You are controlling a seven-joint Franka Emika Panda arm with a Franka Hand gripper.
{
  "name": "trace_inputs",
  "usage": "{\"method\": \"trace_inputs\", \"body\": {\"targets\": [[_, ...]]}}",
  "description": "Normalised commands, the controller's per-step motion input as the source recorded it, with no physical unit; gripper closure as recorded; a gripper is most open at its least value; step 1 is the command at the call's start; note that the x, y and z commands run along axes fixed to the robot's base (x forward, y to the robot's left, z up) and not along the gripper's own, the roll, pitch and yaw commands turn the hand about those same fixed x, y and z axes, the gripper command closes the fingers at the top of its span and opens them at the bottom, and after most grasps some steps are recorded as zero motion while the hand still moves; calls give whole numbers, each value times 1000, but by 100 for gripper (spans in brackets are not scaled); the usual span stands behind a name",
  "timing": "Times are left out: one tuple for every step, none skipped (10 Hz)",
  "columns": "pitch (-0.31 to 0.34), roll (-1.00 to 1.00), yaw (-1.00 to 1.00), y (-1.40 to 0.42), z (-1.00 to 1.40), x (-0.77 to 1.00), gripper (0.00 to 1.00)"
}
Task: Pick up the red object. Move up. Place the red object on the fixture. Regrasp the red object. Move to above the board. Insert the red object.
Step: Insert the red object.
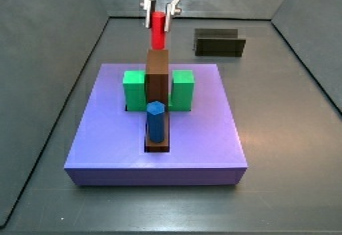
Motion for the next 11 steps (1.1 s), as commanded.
{"method": "trace_inputs", "body": {"targets": [[0, 37, 0, 0, -94, 197, 100], [0, 0, 0, 97, -106, 54, 100], [0, 0, 0, 97, -154, 0, 100], [-4, -29, 0, 140, -194, -80, 100], [0, -100, -23, 169, -166, -231, 100], [0, -87, 0, 0, 0, -320, 100], [0, -21, 0, -214, -3, -137, 100], [0, -9, 0, -111, -106, 0, 100], [-6, 0, 0, -89, -111, 0, 100], [-54, 14, 0, -123, -129, 51, 100], [-83, 0, 0, -94, -226, 174, 100]]}}
